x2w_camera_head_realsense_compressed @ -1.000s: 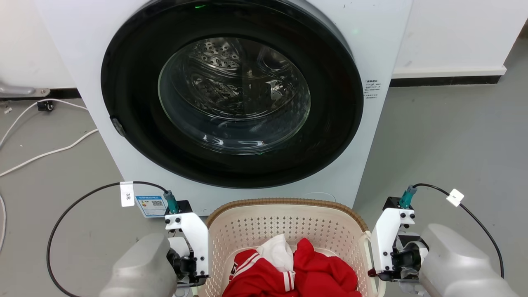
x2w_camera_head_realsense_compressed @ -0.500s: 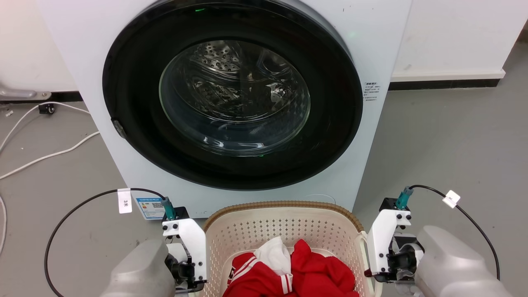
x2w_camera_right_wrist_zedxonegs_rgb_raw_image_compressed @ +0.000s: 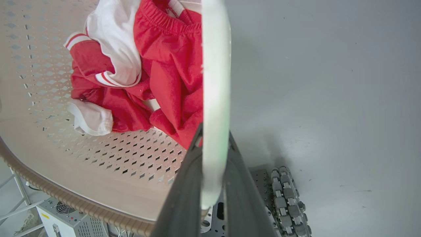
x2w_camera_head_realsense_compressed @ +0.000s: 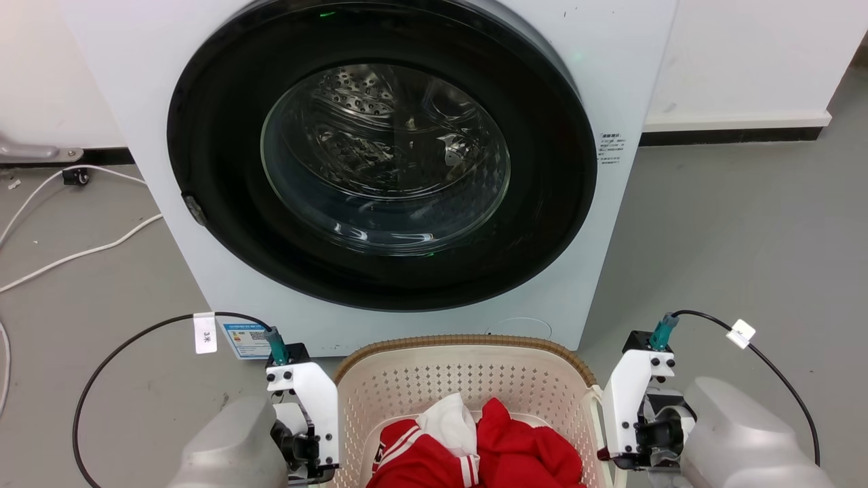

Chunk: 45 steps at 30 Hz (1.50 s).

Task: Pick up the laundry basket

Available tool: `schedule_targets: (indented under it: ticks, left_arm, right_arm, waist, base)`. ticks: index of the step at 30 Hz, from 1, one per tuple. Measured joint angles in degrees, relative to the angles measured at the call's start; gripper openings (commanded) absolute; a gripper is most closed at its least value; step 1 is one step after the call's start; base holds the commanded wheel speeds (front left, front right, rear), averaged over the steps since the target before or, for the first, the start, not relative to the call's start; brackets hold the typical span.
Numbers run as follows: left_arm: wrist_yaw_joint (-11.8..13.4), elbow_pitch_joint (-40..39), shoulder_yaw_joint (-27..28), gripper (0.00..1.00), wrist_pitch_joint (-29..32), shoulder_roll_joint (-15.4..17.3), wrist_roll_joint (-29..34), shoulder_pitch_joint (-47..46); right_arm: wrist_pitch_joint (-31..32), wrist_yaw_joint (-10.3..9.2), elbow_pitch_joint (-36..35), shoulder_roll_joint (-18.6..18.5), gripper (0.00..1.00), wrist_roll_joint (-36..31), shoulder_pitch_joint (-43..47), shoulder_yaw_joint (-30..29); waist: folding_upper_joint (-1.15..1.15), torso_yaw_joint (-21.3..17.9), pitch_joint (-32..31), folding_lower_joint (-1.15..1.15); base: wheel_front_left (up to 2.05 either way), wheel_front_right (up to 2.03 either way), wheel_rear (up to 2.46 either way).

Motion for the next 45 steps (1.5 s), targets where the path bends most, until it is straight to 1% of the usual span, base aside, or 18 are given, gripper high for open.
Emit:
schedule_targets:
  ticks: [45]
  left_arm:
    - [-0.24, 0.04, -0.59, 0.0, -1.89, -0.14, -0.44, 0.89]
  right_arm:
    - [-1.08, -0.18, 0.12, -0.09, 0.0, 1.48, 0.58, 1.46]
  waist:
    - [0.0, 0.15, 0.05, 0.0]
  base:
    - [0.0, 0.0, 0.0]
